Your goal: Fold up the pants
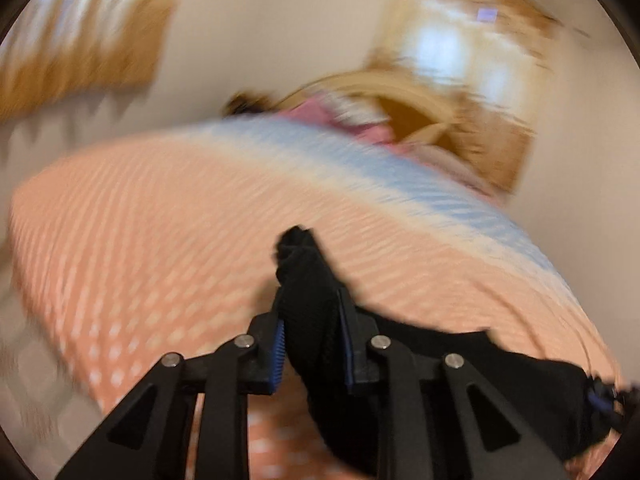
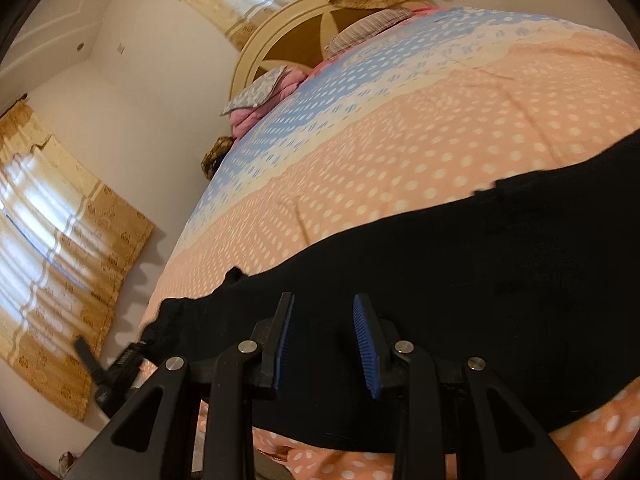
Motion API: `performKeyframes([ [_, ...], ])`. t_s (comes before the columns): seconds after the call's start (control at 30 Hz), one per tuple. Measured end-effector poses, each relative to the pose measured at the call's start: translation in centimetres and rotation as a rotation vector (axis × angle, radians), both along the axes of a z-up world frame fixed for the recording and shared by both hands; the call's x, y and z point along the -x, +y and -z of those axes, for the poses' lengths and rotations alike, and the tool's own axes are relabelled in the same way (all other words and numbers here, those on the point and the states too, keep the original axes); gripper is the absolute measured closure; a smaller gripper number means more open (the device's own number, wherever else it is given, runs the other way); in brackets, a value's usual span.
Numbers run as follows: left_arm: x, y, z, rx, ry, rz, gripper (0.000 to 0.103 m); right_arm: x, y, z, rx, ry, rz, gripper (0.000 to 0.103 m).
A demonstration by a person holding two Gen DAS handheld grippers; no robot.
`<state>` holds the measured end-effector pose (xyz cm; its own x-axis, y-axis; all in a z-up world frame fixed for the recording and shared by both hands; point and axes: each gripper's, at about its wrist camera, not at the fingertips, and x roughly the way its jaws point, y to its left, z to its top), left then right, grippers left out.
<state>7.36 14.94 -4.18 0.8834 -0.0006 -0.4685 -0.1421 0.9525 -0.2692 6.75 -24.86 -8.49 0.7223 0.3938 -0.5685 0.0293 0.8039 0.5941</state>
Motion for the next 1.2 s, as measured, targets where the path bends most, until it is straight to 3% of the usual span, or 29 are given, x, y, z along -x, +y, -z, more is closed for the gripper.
performKeyframes([
  [0.1,0.5,-4.9,-2.9,-0.075,-0.102,0.181,0.08,0.7,-1.7,-0.3,0.004,-0.012,0.045,0.071],
  [0.23,1.1,-11.5,-4.3,-0.101,-0.17,0.408,0.08,1.8,-4.4,-0.4,-0.02,-0.013,0.109,0.071],
  [0.37,1.4,-17.6,-4.3,-0.093,-0.177,0.624,0.08,3.2,-6.6,-0.8,-0.024,-0.014,0.153,0.071],
  [0.5,1.9,-22.9,-2.4,-0.155,-0.163,0.769,0.08,4.6,-8.2,-0.6,-0.048,-0.012,0.184,0.071],
  [0.67,1.9,-24.6,0.6,-0.237,-0.094,0.809,0.08,4.9,-8.7,0.4,-0.157,-0.006,0.151,0.069],
  [0.8,2.3,-25.2,0.6,-0.261,-0.101,0.806,0.08,4.0,-8.1,0.9,-0.248,-0.02,0.101,0.04],
  [0.9,2.7,-26.0,0.6,-0.269,-0.108,0.804,0.08,2.8,-7.1,0.7,-0.317,-0.029,0.047,0.039],
  [1.2,3.7,-26.4,1.6,-0.29,-0.119,0.806,0.08,-2.4,-2.2,1.1,-0.297,0.061,-0.106,0.039],
])
